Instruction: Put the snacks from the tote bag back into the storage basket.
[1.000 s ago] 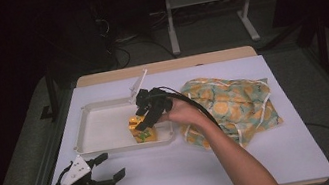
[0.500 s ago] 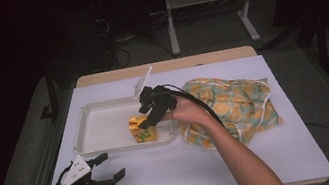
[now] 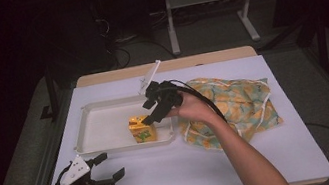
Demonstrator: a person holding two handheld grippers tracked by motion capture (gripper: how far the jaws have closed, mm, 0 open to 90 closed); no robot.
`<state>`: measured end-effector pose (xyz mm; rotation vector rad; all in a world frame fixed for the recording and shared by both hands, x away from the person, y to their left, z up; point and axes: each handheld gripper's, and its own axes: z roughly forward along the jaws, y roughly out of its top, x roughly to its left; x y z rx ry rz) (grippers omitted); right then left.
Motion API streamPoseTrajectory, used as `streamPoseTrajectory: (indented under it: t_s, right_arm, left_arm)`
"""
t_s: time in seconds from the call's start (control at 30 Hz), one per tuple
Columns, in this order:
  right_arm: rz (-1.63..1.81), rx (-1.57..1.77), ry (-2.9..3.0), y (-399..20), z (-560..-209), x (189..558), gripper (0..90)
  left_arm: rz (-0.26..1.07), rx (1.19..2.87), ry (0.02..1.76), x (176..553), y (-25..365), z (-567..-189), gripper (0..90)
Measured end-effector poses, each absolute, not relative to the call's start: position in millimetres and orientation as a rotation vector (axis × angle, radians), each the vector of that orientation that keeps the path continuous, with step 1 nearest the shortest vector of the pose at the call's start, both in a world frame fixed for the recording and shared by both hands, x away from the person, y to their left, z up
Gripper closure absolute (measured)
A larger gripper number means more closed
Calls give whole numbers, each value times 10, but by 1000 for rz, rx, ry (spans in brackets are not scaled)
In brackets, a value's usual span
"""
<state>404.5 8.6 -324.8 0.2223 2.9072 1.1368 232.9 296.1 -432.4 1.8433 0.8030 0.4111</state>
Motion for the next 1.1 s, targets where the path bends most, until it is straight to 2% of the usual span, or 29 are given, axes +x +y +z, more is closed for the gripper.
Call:
streamPoseTrajectory:
  t_s: [0.47, 1.1]
  right_arm:
    - [1149, 274, 2856, -161, -3137, 3983, 370]
    - [1148, 357, 2842, -535, -3218, 3917, 357]
  left_arm:
    - [410, 1840, 806, 2329, 2960, -4327, 148]
    - [412, 1837, 808, 2329, 2961, -4331, 148]
